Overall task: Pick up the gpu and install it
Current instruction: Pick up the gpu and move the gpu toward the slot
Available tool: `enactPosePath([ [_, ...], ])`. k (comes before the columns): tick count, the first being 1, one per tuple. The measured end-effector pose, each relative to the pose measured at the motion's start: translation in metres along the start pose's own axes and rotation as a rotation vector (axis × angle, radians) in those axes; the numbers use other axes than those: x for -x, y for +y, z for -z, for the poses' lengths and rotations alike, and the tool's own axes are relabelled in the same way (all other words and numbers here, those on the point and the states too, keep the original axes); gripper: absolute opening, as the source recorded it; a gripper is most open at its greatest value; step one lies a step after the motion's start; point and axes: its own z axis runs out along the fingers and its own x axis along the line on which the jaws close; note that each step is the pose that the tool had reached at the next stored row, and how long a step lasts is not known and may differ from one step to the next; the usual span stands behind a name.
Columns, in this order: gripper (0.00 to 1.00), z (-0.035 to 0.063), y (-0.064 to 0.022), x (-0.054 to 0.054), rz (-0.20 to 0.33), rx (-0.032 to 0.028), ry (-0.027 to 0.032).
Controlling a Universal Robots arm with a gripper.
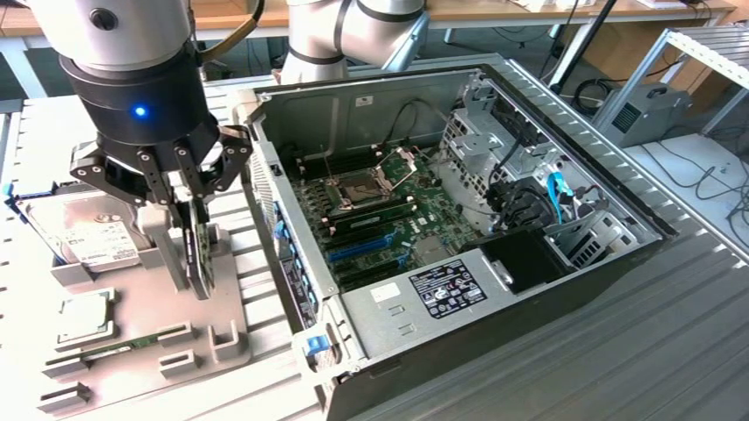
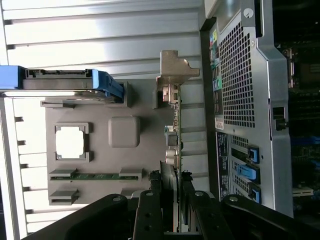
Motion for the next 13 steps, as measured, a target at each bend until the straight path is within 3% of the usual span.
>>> enactPosePath([
  [13,0.26,0.0063,0.0002,0.0001,0.0,0.0001,-0.0001],
])
